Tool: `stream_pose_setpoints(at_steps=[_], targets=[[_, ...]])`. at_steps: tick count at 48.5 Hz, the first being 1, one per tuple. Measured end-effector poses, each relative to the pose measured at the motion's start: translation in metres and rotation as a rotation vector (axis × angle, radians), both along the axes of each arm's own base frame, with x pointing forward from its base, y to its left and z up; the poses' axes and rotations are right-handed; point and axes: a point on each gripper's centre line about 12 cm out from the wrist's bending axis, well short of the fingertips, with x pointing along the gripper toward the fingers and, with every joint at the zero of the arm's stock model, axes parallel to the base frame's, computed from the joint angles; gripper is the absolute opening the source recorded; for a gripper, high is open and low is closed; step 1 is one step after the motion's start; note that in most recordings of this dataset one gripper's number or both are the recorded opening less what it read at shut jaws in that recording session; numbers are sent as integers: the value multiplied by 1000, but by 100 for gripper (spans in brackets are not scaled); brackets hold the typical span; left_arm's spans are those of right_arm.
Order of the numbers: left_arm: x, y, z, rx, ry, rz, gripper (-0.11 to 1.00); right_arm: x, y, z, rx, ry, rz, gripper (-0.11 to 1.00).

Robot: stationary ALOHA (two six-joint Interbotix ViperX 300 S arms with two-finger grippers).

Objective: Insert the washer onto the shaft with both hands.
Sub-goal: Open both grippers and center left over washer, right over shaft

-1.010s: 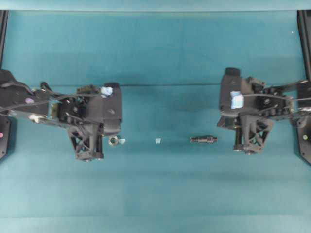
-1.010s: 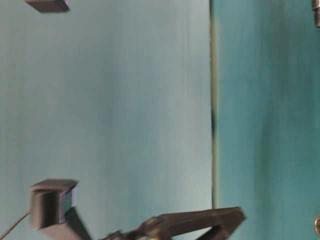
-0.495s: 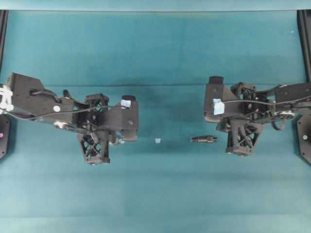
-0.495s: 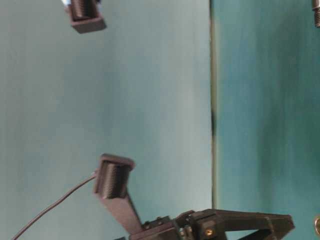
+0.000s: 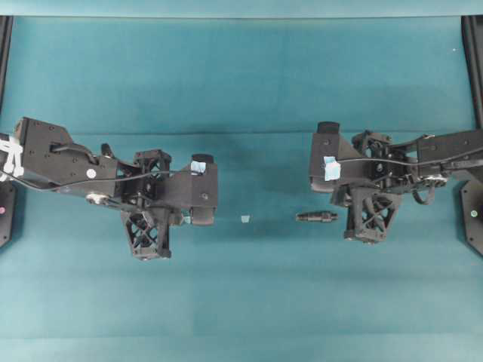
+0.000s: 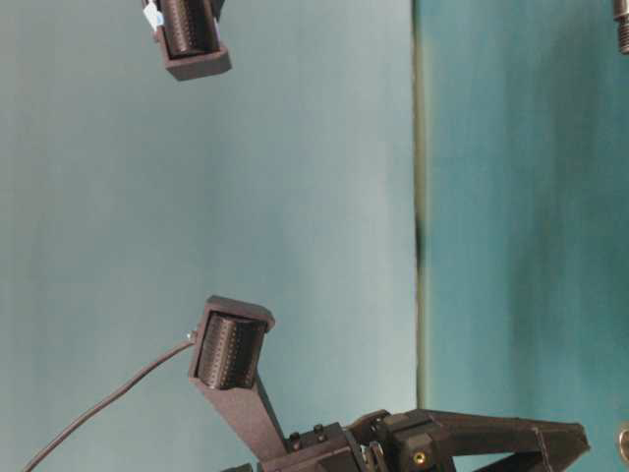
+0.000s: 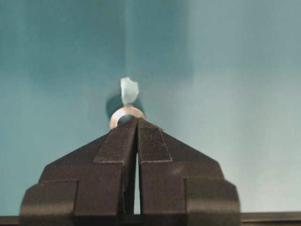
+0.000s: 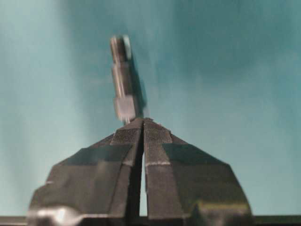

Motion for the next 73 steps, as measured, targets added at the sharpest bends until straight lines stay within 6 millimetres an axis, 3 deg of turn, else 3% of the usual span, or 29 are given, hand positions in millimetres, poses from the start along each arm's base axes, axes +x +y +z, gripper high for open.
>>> stream_pose_setpoints(at_steps=[7, 13, 17, 23, 28, 31, 63, 73], targets=[[0, -1, 0, 2, -5, -6, 2, 1, 0, -2, 0, 0, 0, -3], [0, 0, 0, 2, -3, -4, 7, 2, 0, -4, 0, 5, 0, 12], [0, 0, 0, 1, -2, -3, 24, 1, 0, -6, 2, 12, 0, 31], [0, 0, -1, 3, -8, -9, 63, 2, 2, -10, -2, 25, 11, 69], [0, -1, -2, 6, -25, -18, 90, 2, 7, -12, -30, 30, 65, 93], [0, -1, -3, 6, -37, -20, 95, 3, 10, -12, -43, 30, 95, 93], [-8, -1, -16, 5, -40, -18, 91, 7, 15, -19, -51, 22, 122, 92], [-10, 9, -27, 6, -11, 6, 91, 8, 14, -26, -50, 38, 121, 92]])
